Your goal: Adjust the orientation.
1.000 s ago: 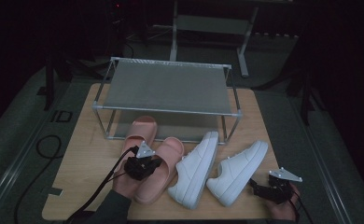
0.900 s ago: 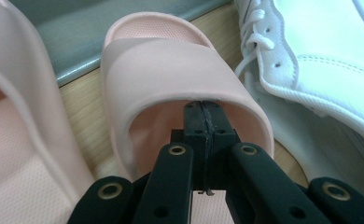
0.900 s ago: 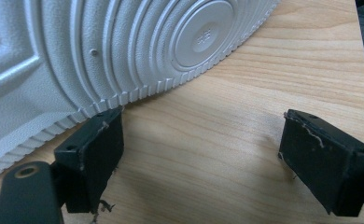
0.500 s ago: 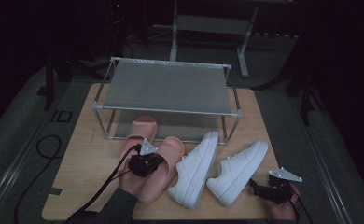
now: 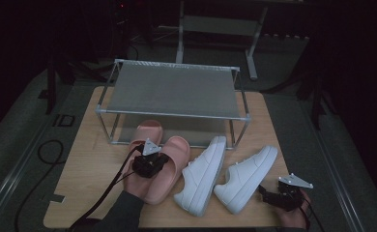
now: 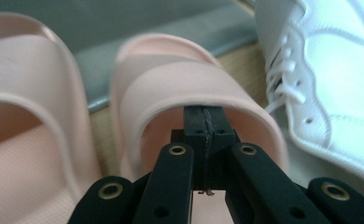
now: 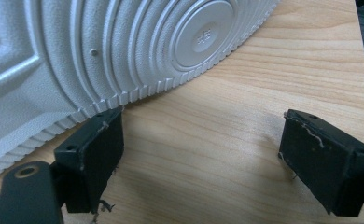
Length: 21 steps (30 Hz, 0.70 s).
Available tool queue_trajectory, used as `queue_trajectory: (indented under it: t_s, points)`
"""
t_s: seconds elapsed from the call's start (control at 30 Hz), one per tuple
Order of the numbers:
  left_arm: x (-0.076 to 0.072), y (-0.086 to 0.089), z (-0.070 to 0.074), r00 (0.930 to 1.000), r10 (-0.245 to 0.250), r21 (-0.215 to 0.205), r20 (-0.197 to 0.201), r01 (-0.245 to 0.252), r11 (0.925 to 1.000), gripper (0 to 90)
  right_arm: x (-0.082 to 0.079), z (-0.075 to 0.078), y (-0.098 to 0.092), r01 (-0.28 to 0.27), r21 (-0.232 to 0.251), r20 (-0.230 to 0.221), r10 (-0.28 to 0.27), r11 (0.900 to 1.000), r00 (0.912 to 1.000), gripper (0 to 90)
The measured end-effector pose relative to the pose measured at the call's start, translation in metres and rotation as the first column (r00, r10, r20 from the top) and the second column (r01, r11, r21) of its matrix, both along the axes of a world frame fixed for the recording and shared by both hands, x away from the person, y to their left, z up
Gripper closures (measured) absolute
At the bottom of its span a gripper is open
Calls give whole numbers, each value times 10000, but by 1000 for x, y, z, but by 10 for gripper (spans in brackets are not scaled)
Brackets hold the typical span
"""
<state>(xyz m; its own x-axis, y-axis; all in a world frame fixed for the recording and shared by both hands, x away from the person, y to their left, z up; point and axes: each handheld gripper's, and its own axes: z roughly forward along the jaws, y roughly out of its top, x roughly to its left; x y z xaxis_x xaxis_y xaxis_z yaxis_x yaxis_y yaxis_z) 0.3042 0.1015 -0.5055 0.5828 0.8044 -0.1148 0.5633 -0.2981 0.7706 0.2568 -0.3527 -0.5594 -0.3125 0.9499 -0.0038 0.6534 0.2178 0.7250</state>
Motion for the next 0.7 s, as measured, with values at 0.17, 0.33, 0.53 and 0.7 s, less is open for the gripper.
queue_trajectory:
  t_s: [0.17, 0.33, 0.53, 0.7]
  points:
    - [8, -2, 1, 9989, 443, -167, 182, -440, 9989, 899, 0, 0, 0, 2, 0, 2, -2, 10000, 10000, 134]
    - [17, 2, 8, 9936, 954, -507, 607, -924, 9944, 899, 0, 0, 0, 1, -3, 0, -1, 10000, 10000, 134]
    - [21, 2, 14, 9942, 884, -515, 606, -853, 9950, 899, 0, 0, 0, 1, 0, 1, -1, 10000, 10000, 134]
    - [11, -12, 5, 9987, 207, 328, 476, -222, 9992, 898, 0, 0, 0, 1, -2, -2, -1, 10000, 10000, 134]
